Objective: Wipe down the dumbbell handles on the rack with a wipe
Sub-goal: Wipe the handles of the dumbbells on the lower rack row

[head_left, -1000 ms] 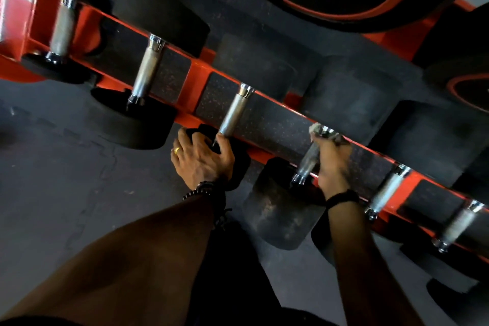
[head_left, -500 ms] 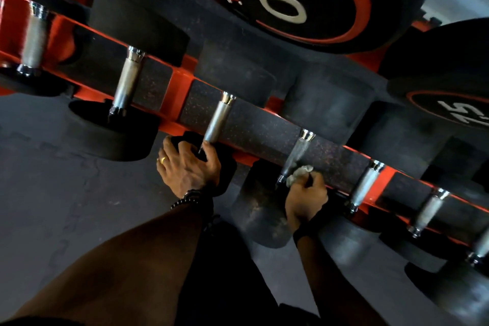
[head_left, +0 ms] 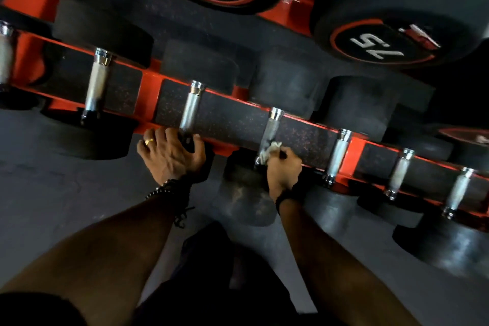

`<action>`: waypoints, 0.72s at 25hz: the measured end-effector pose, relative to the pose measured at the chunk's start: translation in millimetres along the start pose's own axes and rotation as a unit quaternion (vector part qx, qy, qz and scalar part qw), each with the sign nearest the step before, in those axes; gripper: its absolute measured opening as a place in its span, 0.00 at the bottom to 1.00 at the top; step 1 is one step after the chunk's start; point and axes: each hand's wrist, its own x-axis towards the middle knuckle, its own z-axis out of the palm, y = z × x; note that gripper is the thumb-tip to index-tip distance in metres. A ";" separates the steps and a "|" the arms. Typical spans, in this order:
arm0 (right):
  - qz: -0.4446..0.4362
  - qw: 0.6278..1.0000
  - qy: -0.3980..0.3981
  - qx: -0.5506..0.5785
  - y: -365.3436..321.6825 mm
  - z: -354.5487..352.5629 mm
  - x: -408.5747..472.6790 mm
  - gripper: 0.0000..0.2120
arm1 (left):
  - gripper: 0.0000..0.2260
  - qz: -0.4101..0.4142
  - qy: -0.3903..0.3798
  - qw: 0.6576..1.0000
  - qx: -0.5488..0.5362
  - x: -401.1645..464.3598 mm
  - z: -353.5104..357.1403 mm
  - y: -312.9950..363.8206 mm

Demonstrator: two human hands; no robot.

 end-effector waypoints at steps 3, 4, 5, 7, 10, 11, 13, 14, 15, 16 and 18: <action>0.099 0.964 -0.055 0.241 -6.8 -6.0 16.0 0.11 | 0.14 0.143 0.008 0.990 0.006 -5.7 -6.7 -2.6; 0.107 0.951 -0.092 0.274 -7.4 -15.0 15.1 0.14 | 0.14 0.209 0.018 0.978 -0.004 -11.4 -6.9 -2.8; 0.115 0.943 -0.120 0.287 -6.4 -24.5 14.3 0.16 | 0.14 0.266 0.023 0.964 -0.019 -19.6 -6.3 -2.0; 0.134 0.928 -0.155 0.311 2.6 -47.8 14.9 0.16 | 0.13 0.306 0.027 0.950 -0.053 -43.4 -3.2 11.5; 0.169 0.905 -0.200 0.336 21.0 -89.4 22.3 0.10 | 0.11 0.310 0.000 0.949 -0.048 -79.2 7.8 49.2; 0.169 0.900 -0.198 0.351 26.1 -109.0 28.2 0.10 | 0.11 0.312 -0.024 0.949 -0.037 -87.4 9.1 67.6; 0.149 0.891 -0.174 0.392 40.6 -146.0 43.4 0.11 | 0.12 0.303 -0.074 0.950 -0.029 -99.5 7.9 103.2; 0.142 0.886 -0.156 0.414 48.5 -160.0 50.6 0.11 | 0.13 0.301 -0.101 0.948 -0.016 -103.6 8.7 117.3; 0.133 0.890 -0.131 0.417 54.9 -172.4 57.1 0.11 | 0.15 0.302 -0.124 0.945 0.004 -107.2 12.4 127.2; 0.132 0.900 -0.096 0.403 63.4 -182.0 65.9 0.10 | 0.17 0.307 -0.144 0.940 0.027 -110.1 17.0 134.8; 0.132 0.921 -0.060 0.361 75.3 -195.3 77.5 0.08 | 0.19 0.309 -0.175 0.932 0.076 -112.1 21.8 141.4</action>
